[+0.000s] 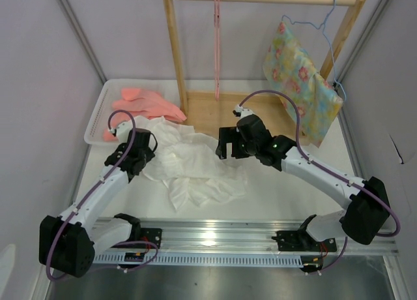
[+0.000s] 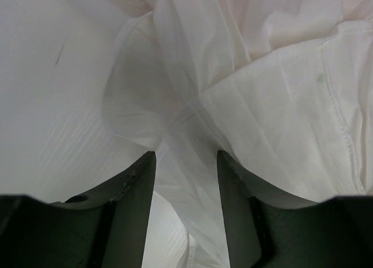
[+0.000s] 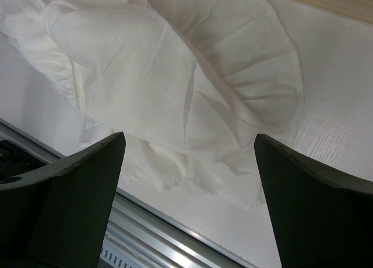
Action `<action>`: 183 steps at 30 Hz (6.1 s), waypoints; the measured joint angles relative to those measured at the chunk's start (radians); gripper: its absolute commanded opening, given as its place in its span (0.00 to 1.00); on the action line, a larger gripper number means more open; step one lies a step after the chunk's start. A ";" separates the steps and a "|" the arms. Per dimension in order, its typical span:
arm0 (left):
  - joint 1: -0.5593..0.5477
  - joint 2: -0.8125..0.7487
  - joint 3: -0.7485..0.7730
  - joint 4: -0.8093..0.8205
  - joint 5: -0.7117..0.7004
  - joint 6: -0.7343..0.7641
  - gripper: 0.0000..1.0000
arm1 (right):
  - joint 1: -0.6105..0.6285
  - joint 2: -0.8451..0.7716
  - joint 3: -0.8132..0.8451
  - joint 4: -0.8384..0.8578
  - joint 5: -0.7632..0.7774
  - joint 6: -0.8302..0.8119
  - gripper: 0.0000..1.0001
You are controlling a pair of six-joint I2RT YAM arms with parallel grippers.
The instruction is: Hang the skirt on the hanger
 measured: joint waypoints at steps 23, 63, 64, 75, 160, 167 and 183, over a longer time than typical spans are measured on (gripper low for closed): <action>-0.481 -0.063 0.088 0.276 0.302 0.130 0.00 | -0.005 -0.058 -0.018 -0.019 0.048 0.000 0.99; -0.082 -0.211 0.476 -0.104 -0.034 0.137 0.66 | 0.439 0.914 1.012 -0.089 0.369 -0.122 0.86; -0.077 -0.209 0.481 -0.105 -0.031 0.140 0.66 | 0.440 0.951 1.059 -0.113 0.380 -0.121 0.80; -0.051 -0.182 0.501 -0.098 0.034 0.190 0.64 | 0.409 0.975 1.033 -0.182 0.454 -0.097 0.00; -0.529 0.243 0.282 0.301 0.598 0.175 0.00 | -0.158 -0.134 -0.272 -0.076 0.319 0.007 0.30; -0.729 0.486 0.415 0.350 0.605 0.129 0.00 | -0.190 -0.197 -0.269 -0.110 0.306 0.012 0.54; -0.850 0.824 0.468 0.501 0.785 0.050 0.07 | -0.302 -0.406 -0.268 -0.190 0.261 0.015 0.71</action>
